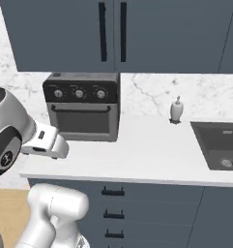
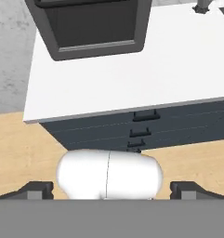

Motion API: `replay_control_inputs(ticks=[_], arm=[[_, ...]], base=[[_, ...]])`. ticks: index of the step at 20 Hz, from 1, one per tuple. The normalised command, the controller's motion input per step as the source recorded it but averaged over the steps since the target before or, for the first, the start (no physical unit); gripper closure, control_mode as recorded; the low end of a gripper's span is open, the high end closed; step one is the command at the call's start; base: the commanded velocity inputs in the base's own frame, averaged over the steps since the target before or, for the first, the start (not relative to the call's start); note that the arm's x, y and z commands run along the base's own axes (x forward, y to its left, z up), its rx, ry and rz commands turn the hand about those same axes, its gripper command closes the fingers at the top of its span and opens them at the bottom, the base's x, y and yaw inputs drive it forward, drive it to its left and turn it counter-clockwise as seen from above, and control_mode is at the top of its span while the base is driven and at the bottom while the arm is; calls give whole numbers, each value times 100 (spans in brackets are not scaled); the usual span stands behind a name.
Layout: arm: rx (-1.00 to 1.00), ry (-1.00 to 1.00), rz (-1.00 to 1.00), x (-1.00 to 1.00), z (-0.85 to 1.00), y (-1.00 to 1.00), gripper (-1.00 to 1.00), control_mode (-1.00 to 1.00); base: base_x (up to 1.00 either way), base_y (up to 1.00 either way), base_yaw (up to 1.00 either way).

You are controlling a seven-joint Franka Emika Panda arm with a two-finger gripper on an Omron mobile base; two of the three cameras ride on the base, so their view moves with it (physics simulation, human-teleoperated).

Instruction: Navigate to the toaster oven.

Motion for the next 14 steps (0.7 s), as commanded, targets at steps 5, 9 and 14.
replay_control_inputs(ticks=[5,9,14], arm=[[0,0,0,0,0,0,-100,100],[0,0,0,0,0,0,-100,100],[0,0,0,0,0,0,-100,100]], base=[[77,1,2],[39,0,13],[22,0,23]])
